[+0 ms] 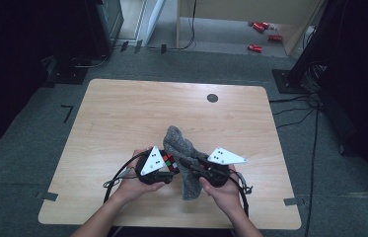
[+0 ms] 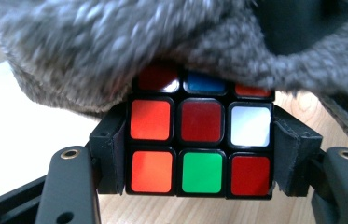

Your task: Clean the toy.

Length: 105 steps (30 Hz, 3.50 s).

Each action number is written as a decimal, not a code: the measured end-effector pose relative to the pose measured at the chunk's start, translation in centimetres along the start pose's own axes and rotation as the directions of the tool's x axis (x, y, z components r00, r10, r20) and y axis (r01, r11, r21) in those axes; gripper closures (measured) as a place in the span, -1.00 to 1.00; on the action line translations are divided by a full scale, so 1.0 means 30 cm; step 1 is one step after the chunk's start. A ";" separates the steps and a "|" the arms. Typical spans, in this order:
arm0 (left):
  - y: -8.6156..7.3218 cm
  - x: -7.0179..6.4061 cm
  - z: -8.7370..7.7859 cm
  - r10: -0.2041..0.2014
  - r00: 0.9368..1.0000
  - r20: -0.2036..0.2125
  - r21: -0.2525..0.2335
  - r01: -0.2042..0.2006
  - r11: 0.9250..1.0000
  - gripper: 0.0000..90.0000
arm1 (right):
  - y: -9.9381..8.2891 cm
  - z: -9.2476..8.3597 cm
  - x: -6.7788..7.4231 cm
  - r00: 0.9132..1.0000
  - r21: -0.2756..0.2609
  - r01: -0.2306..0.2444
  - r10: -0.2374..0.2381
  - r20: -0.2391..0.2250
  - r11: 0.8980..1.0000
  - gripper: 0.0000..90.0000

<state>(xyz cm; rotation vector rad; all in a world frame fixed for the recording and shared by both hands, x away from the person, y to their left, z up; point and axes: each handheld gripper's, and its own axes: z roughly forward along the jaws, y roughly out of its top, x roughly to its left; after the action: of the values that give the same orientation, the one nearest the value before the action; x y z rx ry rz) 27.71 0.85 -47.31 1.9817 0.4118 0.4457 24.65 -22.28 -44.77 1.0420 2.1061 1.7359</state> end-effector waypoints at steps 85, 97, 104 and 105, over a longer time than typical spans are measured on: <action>0.025 0.010 -0.047 -0.052 0.995 0.090 -0.130 0.063 0.990 -0.22 | 0.003 -0.033 -0.044 0.981 -0.071 -0.158 0.164 0.098 0.985 0.59; 0.026 0.011 -0.053 -0.058 0.993 0.105 -0.142 0.073 0.987 -0.22 | 0.006 -0.036 -0.048 0.980 -0.071 -0.165 0.172 0.103 0.984 0.59; 0.020 -0.011 -0.030 -0.032 0.993 0.110 -0.106 0.043 0.993 -0.22 | 0.036 -0.030 0.028 0.992 -0.088 -0.111 0.116 0.057 0.990 0.59; 0.022 -0.009 -0.033 -0.030 0.993 0.111 -0.112 0.043 0.993 -0.22 | 0.034 -0.031 0.021 0.992 -0.092 -0.114 0.119 0.051 0.989 0.59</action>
<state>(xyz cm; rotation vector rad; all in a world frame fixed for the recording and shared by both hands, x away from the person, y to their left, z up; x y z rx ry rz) 27.05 1.21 -46.35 1.8752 0.3452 0.3284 24.03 -22.55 -43.38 1.1957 1.9512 1.8121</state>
